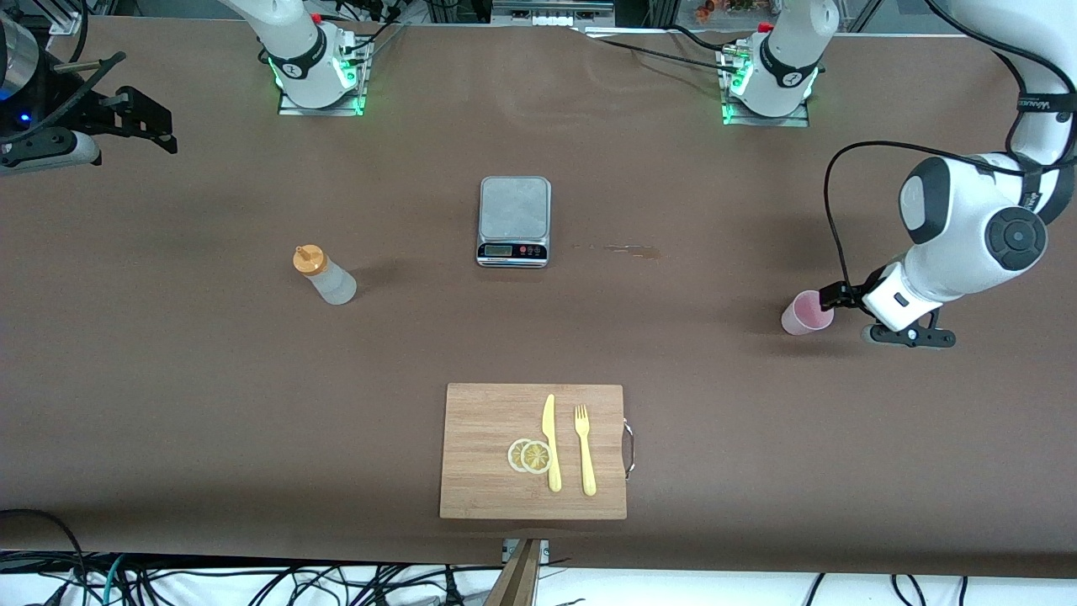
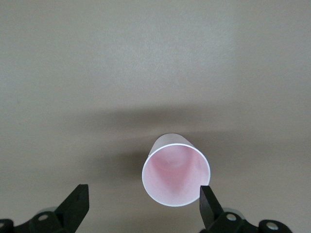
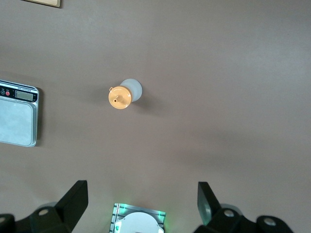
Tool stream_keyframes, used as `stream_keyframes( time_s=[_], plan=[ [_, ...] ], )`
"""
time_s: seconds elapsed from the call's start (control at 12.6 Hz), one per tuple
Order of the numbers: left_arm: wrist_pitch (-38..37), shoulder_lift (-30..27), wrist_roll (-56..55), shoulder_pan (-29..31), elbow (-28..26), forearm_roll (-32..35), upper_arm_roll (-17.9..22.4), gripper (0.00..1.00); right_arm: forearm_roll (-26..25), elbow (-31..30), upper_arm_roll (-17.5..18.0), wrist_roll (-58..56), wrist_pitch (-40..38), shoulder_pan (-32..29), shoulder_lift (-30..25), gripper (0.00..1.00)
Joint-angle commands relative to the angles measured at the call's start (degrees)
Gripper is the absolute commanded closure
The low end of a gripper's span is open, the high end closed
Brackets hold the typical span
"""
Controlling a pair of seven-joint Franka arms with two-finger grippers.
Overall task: Add sauce to pink cup with both arms
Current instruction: 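Move the left gripper down over the pink cup, then close the left gripper on the pink cup rim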
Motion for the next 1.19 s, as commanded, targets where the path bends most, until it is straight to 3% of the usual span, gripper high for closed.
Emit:
stream_keyframes(
  time_s=[0.0,0.79,0.95,1.11],
  plan=[
    [2.04,0.67,1.41,0.44,-1.33,1.06,-0.08,0.0,0.64,1.23,0.14,0.71,-1.26,-0.07,-0.24,0.0],
    [7.67,3.66,3.26,0.88,-4.05,0.45,0.19,0.02,0.64,1.23,0.31,0.71,-1.88,0.02,-0.15,0.0],
    [8.11,4.19,3.26,0.88,-4.05,0.44,0.27,0.06,0.64,1.23,0.31,0.71,-2.05,0.2,-0.15,0.0],
    [8.11,4.45,3.17,0.88,-4.05,0.18,0.27,0.21,0.64,1.23,0.31,0.71,-1.96,0.28,-0.15,0.0]
  ],
)
